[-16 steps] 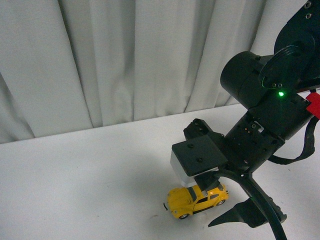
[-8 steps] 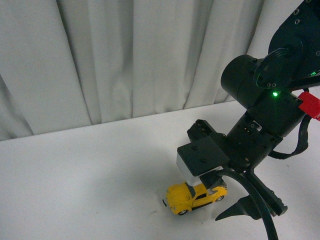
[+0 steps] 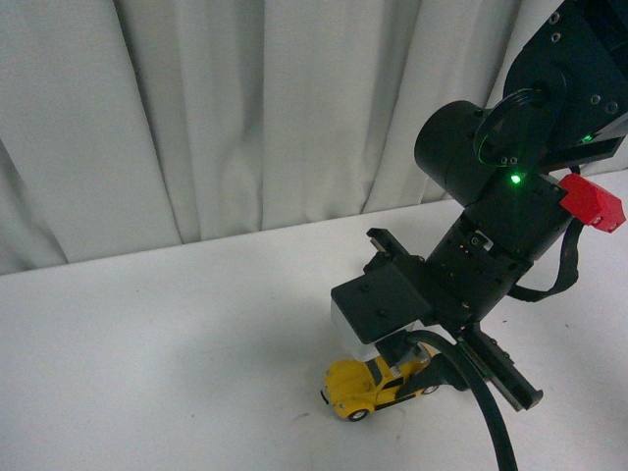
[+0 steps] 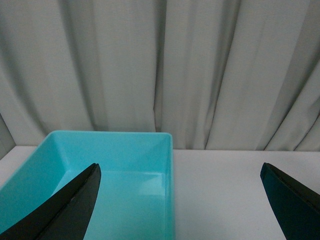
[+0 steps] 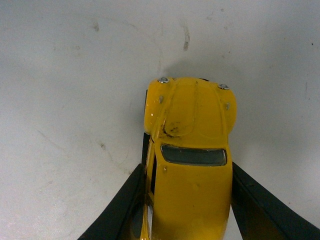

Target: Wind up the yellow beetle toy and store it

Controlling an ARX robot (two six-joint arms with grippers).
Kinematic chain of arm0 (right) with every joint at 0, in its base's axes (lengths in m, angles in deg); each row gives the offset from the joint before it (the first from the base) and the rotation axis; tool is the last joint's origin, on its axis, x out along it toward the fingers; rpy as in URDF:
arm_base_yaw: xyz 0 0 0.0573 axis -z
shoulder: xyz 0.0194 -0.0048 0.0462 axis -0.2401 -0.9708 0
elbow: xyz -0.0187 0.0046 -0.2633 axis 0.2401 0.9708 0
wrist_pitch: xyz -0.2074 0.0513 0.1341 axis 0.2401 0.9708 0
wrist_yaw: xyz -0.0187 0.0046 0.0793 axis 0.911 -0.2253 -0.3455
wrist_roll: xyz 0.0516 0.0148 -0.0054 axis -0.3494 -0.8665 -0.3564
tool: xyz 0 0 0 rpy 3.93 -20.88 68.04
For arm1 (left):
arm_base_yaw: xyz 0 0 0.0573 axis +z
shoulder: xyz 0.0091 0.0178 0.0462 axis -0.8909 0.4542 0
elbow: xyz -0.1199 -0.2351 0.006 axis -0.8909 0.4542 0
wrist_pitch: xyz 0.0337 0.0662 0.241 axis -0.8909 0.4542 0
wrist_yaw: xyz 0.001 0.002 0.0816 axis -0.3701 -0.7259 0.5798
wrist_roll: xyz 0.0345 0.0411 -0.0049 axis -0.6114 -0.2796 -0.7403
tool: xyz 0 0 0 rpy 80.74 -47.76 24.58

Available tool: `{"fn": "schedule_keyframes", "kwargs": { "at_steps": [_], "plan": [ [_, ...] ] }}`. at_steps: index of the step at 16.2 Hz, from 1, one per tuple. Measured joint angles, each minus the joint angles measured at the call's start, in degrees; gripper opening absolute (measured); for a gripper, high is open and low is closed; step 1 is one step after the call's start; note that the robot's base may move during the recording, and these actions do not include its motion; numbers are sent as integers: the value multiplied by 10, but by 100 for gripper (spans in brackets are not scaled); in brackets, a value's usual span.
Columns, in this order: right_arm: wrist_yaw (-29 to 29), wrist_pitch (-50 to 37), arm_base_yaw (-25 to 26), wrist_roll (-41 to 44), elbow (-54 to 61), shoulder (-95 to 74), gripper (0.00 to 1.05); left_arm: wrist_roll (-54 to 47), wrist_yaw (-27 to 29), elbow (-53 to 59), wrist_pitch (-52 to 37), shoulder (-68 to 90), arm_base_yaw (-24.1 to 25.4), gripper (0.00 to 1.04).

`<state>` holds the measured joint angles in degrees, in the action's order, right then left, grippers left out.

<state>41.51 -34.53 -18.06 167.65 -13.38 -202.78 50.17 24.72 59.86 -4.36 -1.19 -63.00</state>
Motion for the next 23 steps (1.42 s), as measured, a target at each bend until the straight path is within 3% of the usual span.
{"fn": "schedule_keyframes", "kwargs": {
  "at_steps": [2,9,23],
  "plan": [
    [1,0,0,-7,0,0,41,0,0,0,0,0,0,98],
    [23,-19,0,-86,10,5,40,0,0,0,0,0,0,98],
    [17,-108,-21,-114,76,31,40,0,0,0,0,0,0,98]
  ]
}}
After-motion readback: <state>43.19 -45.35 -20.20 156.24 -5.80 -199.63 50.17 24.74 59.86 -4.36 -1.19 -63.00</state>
